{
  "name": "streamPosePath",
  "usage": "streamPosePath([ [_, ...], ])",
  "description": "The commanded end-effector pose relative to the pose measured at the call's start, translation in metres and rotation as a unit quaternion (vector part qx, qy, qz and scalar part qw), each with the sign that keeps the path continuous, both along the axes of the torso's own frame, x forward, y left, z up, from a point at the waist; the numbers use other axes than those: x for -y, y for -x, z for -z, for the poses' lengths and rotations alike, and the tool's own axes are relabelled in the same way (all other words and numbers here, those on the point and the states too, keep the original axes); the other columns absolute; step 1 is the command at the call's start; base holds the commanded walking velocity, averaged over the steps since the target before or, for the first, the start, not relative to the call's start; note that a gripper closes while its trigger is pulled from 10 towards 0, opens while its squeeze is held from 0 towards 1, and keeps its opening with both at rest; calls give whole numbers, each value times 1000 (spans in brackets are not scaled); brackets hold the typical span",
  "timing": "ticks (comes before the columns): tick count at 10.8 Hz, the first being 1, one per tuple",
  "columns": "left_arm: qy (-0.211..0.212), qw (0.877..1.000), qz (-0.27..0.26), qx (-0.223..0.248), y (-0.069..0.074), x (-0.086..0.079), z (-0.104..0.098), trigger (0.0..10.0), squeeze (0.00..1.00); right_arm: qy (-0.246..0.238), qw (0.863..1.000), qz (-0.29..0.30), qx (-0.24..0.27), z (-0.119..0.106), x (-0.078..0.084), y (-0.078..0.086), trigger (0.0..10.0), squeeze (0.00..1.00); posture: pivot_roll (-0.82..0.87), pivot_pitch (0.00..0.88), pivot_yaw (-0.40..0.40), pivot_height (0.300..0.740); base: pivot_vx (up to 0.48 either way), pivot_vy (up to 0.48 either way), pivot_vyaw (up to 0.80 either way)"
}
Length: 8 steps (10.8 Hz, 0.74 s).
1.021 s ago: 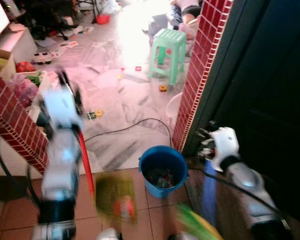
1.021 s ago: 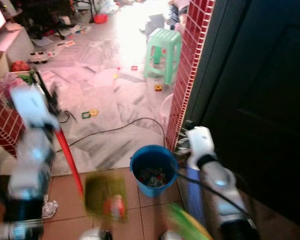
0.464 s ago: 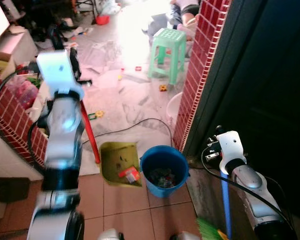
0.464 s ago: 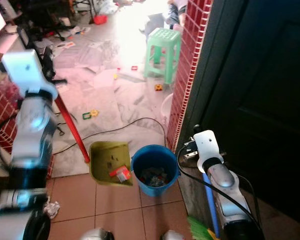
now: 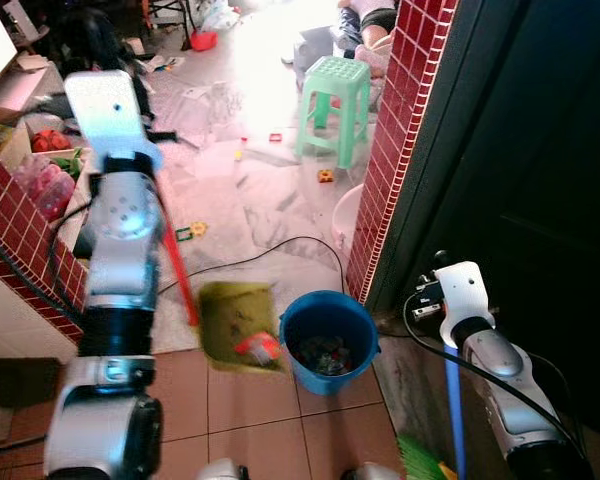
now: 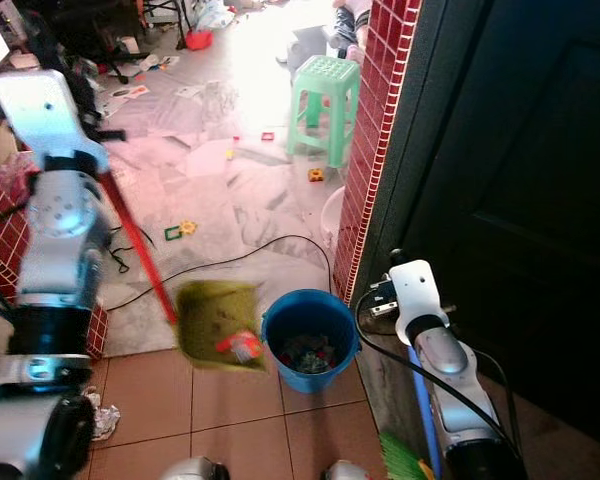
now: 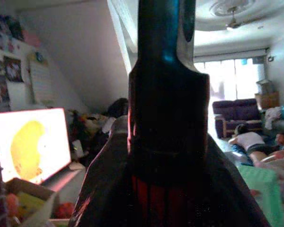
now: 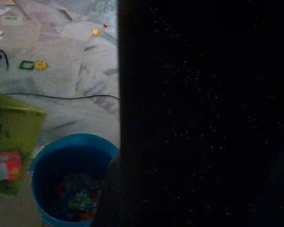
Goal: Sweep floor
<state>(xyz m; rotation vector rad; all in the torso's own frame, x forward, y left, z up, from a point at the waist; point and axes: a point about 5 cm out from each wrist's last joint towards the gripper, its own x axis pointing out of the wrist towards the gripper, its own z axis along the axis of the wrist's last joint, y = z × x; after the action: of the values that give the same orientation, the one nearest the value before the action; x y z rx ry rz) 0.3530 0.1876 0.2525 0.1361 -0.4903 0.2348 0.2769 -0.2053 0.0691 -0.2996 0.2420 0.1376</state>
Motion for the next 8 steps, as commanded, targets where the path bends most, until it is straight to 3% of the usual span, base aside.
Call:
streamPosePath([
  [1,-18,999,-23,45,2,-10,-21,10000,0,8,1000,14,-3,0,4,-3,10000,0,-116,0,65,740,0,0,0],
  [4,-17,996,-34,77,-2,-15,-39,10000,0,10,1000,15,-3,0,2,-6,10000,0,-111,0,59,740,0,0,0],
  [8,14,992,5,129,-17,19,-71,10000,0,3,1000,20,2,0,-5,-10,10000,0,-127,0,73,740,0,0,0],
])
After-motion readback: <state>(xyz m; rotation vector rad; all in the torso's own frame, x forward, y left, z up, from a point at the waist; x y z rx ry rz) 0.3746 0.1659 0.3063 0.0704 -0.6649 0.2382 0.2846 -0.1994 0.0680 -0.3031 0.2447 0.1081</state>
